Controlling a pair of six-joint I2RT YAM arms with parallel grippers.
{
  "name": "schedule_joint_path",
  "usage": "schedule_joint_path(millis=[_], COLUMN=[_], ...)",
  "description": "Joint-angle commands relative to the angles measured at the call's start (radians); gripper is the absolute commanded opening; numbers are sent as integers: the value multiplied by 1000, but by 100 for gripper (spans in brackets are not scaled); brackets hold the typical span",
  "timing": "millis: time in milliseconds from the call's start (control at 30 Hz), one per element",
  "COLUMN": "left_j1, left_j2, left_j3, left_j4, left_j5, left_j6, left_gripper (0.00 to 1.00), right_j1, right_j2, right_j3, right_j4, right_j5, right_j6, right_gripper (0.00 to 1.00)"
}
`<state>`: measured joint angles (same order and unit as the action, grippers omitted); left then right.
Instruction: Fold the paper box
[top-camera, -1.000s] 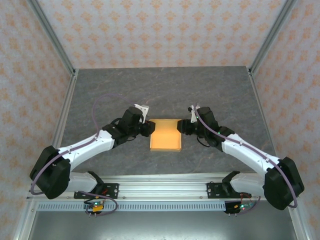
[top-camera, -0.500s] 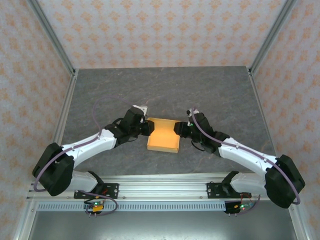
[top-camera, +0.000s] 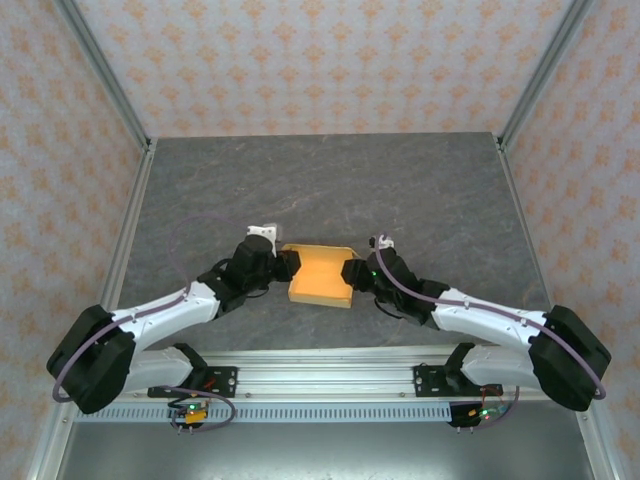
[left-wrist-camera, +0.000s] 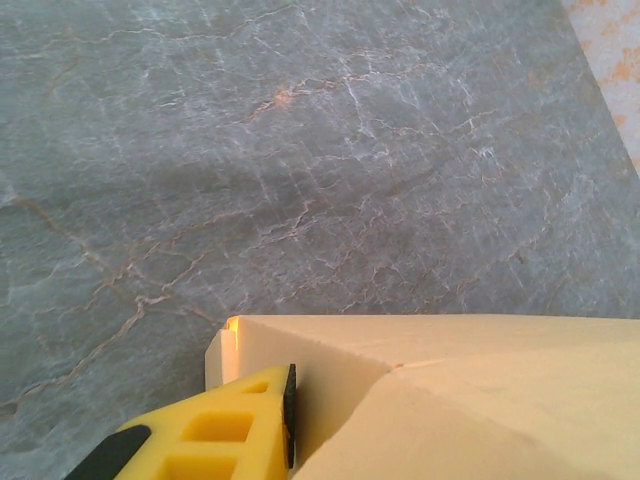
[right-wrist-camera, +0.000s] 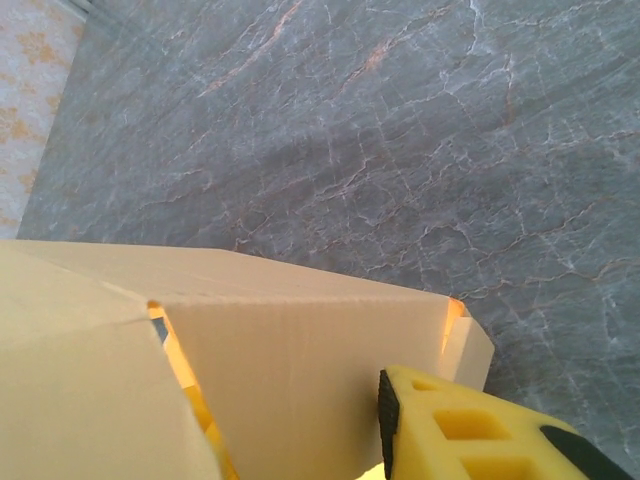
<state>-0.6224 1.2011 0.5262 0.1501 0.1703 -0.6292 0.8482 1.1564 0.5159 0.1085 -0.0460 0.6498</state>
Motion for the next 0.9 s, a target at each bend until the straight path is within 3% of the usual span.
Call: schedule_joint_path(millis=[0,300,500,867], left_j1=[-14,-78,-116,-146], left_j2=[-21,38,-13,-30], left_j3=[-34,-72,-125,-230], left_j4=[-21,77,88,137], left_j5=[-60,-152,-269,-431], left_j6=[-39,-143,-143,-118], left_gripper=[21,21,21,22], right_j1=[10,23,26,26], right_j2=[11,137,117,-114], right_j3=[6,18,4,-108], right_j4=[37,92,62,10], right_j5=[41,19,49,19], right_j6=[62,105,88,-7], right_gripper=[35,33,34,59])
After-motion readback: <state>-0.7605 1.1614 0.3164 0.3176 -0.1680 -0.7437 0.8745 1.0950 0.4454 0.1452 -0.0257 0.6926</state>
